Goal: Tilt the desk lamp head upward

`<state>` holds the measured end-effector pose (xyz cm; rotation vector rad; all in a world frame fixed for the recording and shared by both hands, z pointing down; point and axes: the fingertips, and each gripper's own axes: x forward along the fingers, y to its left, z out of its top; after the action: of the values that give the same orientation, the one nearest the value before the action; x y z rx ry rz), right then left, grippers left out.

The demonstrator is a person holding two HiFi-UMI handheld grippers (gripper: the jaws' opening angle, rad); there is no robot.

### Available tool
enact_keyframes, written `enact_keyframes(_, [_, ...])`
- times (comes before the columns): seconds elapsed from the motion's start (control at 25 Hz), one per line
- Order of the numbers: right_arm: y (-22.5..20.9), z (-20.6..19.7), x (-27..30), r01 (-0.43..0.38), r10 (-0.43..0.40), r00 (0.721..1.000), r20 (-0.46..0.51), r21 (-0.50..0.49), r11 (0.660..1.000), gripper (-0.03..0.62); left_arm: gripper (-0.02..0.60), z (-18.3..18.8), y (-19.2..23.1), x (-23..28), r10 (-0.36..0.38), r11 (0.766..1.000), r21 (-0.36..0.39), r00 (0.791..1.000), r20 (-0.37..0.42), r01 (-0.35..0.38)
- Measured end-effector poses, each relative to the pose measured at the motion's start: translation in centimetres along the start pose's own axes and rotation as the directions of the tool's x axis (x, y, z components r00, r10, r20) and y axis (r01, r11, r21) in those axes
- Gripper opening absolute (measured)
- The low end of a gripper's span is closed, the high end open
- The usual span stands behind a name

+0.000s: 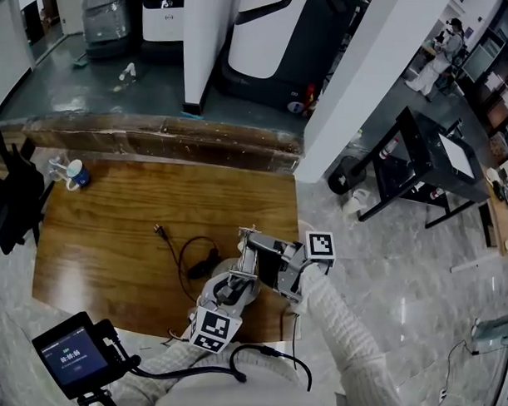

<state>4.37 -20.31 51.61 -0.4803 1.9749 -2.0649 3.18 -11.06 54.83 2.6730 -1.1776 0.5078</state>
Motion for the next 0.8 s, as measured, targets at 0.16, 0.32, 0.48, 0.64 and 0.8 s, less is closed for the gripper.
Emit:
enact_keyframes(0.16, [-0.7, 0.8, 1.2, 0.002, -0.002, 1.000, -0.009, 0.020, 1.000, 0.145, 0.144, 0.0, 0.0, 0.4, 0.000, 1.000, 0.008, 1.000, -0.005, 0.000])
enact_keyframes(0.32, [-0.9, 1.0, 1.4, 0.016, -0.016, 1.000, -0.025, -0.005, 1.000, 0.144, 0.144, -0.2, 0.0, 0.7, -0.001, 1.000, 0.018, 1.000, -0.014, 0.002])
enact_keyframes(0.48, [-1.0, 1.1, 1.3, 0.084, -0.091, 0.995, -0.050, -0.126, 0.988, 0.155, 0.144, -0.1, -0.1, 0.9, -0.002, 1.000, 0.015, 1.000, -0.019, 0.002])
enact_keyframes(0.64, [-0.6, 1.3, 1.3, 0.094, -0.101, 0.995, -0.028, -0.172, 0.980, 0.160, 0.144, -0.1, 0.0, 1.0, -0.001, 1.000, 0.013, 0.999, -0.033, 0.001])
enact_keyframes(0.8, [-0.4, 1.4, 1.4, 0.100, -0.107, 0.994, -0.015, -0.224, 0.969, 0.164, 0.144, -0.2, 0.0, 1.0, 0.002, 1.000, 0.014, 0.999, -0.047, -0.001])
